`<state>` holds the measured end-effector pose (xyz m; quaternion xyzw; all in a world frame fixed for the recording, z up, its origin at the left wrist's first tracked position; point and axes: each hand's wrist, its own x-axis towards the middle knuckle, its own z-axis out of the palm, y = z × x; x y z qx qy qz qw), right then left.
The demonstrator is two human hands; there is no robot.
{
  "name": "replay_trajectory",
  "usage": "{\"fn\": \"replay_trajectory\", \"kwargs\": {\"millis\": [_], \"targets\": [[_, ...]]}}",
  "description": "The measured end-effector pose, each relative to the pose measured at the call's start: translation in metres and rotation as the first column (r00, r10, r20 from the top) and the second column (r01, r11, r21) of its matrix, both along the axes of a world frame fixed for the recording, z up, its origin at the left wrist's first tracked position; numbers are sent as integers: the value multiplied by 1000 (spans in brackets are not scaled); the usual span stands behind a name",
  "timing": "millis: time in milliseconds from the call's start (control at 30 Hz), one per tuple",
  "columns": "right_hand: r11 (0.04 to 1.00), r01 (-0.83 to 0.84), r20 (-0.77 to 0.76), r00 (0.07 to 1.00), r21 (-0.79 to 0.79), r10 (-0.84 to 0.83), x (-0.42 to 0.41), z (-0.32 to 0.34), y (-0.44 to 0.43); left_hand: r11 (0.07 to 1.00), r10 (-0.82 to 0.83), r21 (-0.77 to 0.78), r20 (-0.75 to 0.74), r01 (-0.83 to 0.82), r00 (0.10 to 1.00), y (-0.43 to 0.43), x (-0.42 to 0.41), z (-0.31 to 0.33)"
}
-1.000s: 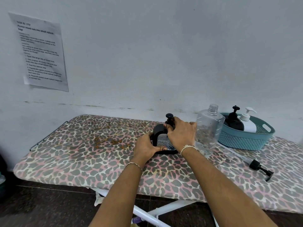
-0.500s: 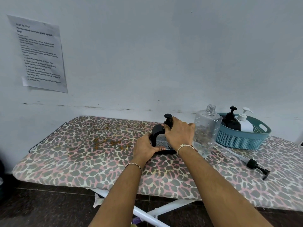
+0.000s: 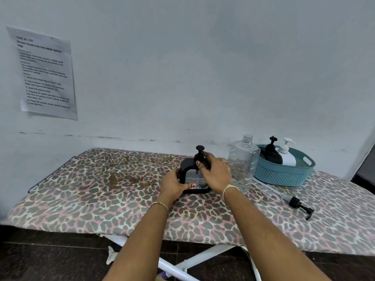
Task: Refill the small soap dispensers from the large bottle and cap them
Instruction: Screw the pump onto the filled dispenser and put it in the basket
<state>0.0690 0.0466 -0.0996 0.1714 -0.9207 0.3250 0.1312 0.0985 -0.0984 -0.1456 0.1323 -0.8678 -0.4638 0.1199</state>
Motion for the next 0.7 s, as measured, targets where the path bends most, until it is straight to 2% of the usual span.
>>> {"fn": "replay_trajectory", "kwargs": {"millis": [200, 400, 500, 700], "targets": [[960, -185, 180, 958, -212, 224, 15, 2, 29, 986, -100, 129, -28, 103, 995, -1, 28, 4], [868, -228, 310, 869, -440, 385, 32, 11, 54, 958, -184, 219, -32, 186, 983, 0, 57, 16], [832, -216, 310, 856, -511, 413, 41, 17, 65, 946, -219, 234, -50, 224, 975, 8, 64, 22], [846, -149, 296, 894, -512, 337, 53, 28, 99, 886, -327, 317, -93, 340, 940, 39, 68, 32]]}}
